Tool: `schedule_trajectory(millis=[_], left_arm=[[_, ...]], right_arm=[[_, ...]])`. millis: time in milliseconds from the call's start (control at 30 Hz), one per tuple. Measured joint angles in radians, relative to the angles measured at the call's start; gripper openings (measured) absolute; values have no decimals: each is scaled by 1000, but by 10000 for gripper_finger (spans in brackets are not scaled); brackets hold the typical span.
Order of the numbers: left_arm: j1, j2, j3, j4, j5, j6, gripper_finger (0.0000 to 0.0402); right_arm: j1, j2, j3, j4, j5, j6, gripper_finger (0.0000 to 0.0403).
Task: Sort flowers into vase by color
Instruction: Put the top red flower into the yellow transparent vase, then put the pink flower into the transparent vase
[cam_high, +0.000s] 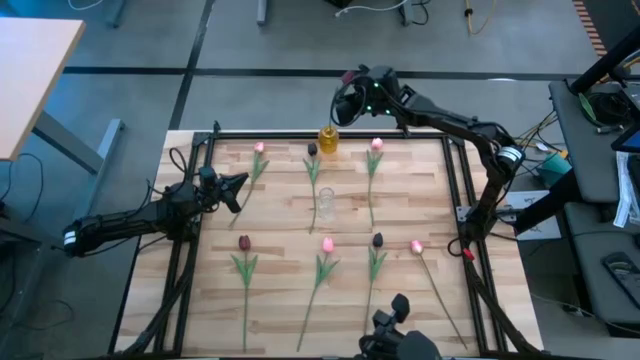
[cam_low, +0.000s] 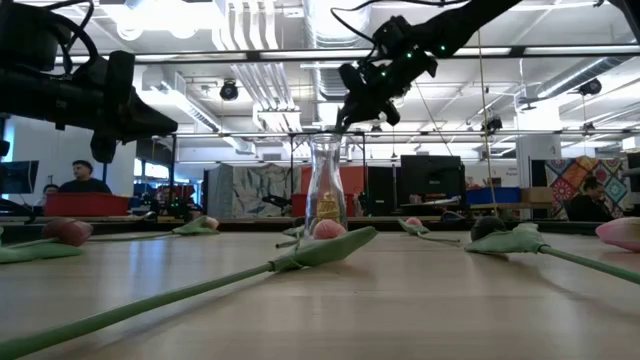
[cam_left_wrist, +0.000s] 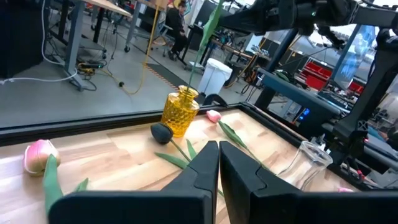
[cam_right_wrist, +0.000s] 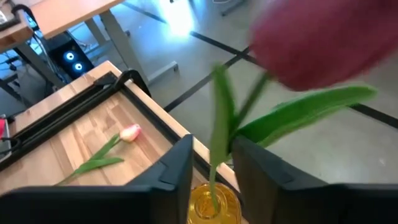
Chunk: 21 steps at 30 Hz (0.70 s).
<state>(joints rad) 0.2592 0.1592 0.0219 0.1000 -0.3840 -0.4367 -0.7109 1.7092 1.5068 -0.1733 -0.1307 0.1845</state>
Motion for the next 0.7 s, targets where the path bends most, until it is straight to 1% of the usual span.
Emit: schedule_trajectory(millis=[167,300,500,600,700], left_arm=[[0,13,0,33,0,8,0],[0,33,0,33,-1,0,0],[0,66,0,33,0,-18,0],[0,86,13,32,0,-18,0],[0,112,37,34,0,-11,0]], right_arm=[[0,0,26,-77,-7,-4,156],[2,0,27,-111,-8,-2,165],[17,-19,27,-170,-20,-3,157],[24,-45,27,-200,-31,-12,144],[31,-76,27,-225,-31,-32,122]])
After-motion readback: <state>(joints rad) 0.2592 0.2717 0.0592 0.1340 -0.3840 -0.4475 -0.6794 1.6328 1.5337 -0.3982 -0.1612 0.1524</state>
